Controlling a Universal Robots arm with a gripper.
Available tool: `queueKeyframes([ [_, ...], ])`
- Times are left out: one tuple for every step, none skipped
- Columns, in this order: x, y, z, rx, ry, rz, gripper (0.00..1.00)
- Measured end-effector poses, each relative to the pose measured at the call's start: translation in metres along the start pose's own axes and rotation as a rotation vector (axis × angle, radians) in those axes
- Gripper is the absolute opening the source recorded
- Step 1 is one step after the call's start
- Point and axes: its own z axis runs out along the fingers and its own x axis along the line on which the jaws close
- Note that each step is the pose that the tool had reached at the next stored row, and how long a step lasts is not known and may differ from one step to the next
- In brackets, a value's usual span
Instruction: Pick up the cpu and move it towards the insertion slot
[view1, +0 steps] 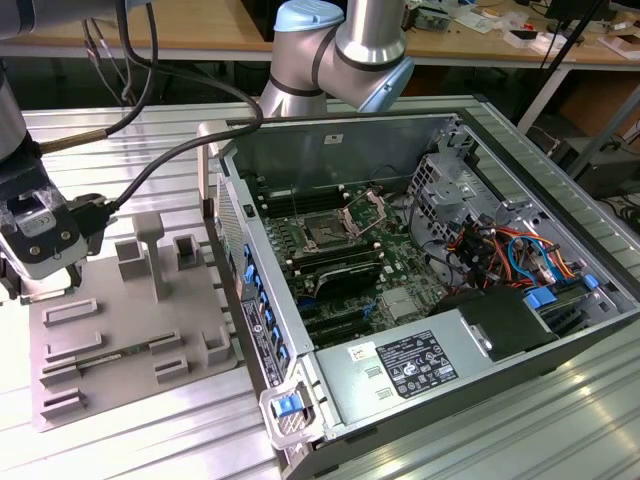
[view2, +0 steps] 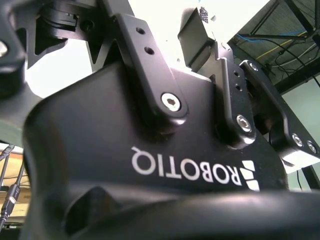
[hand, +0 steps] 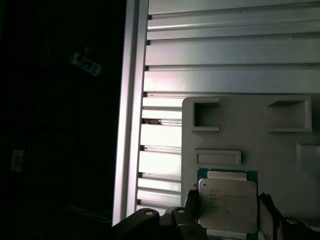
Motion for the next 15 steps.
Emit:
queueKeyframes([
  [0.0,0.0,-0.0002,-0.0001,-0.0001,0.0,0.55],
  [0.0,0.0,-0.0004,-0.0001,0.0,0.0,0.55],
  [-0.0001,0.0,-0.0009,-0.0001,0.0,0.0,0.55],
  [-0.0001,0.0,-0.0012,-0.0001,-0.0001,0.0,0.55],
  [-0.0001,0.0,-0.0014,-0.0001,0.0,0.0,0.55],
  [-0.0001,0.0001,-0.0016,-0.0003,0.0,0.0,0.55],
  [-0.0001,0.0001,-0.0019,-0.0006,-0.0001,0.0,0.55],
  [-0.0001,0.0001,-0.0021,-0.0008,-0.0001,0.0,0.55],
  [-0.0001,0.0001,-0.0022,-0.0008,-0.0001,0.0,0.55],
  [-0.0001,0.0001,-0.0025,-0.0009,0.0,0.0,0.55],
  [-0.0002,0.0001,-0.0028,-0.001,-0.0001,0.0,0.55],
  [-0.0002,0.0001,-0.0029,-0.0011,-0.0001,0.0,0.55],
  [-0.0002,0.0001,-0.0031,-0.0011,-0.0001,0.0,0.55],
  [-0.0003,0.0001,-0.0033,-0.0012,-0.0001,0.0,0.55],
  [-0.0003,0.0001,-0.0035,-0.0013,-0.0001,0.0,0.55],
])
